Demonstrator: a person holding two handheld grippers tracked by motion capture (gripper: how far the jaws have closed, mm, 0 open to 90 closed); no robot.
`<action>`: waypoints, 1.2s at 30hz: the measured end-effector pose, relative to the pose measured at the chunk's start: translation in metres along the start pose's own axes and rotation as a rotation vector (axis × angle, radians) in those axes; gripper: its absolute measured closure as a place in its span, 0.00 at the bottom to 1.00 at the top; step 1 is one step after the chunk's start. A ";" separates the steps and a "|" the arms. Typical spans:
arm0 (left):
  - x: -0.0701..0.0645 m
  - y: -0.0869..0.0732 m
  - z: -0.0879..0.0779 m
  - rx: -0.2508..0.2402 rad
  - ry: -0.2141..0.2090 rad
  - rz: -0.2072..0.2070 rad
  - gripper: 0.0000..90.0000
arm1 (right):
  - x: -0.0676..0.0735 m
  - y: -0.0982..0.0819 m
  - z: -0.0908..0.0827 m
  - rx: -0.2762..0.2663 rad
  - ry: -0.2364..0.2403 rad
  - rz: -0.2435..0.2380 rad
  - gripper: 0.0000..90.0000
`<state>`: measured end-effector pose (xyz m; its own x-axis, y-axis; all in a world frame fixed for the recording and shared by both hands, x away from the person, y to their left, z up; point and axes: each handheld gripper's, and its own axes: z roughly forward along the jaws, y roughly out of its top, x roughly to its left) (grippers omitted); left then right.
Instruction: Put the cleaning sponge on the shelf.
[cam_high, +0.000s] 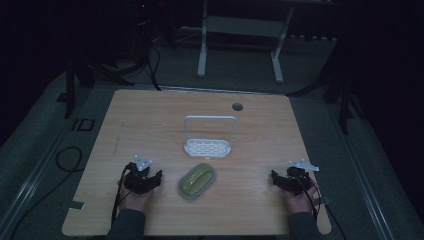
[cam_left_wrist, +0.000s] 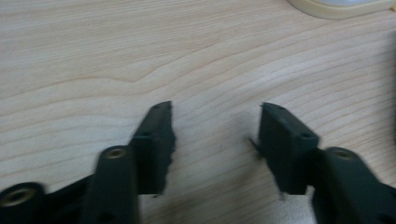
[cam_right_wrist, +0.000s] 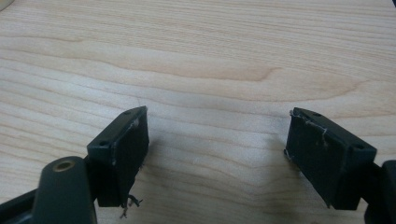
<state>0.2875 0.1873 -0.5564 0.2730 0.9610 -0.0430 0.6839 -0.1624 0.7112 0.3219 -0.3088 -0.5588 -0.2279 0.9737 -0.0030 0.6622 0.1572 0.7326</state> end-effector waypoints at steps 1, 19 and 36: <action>0.001 0.000 -0.001 -0.001 -0.009 -0.003 0.57 | 0.000 0.000 0.000 0.000 0.000 0.000 0.23; -0.017 0.033 -0.031 -0.067 -0.196 0.066 0.81 | 0.000 0.000 0.000 0.000 0.001 -0.001 0.23; -0.057 0.077 -0.041 -0.088 -0.319 0.188 1.00 | 0.000 0.000 0.000 0.000 0.000 -0.001 0.23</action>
<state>0.2972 0.1294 -0.4704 0.5945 0.7962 -0.1123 0.5448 -0.2962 0.7845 0.3220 -0.3089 -0.5589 -0.2291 0.9734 -0.0035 0.6622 0.1585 0.7324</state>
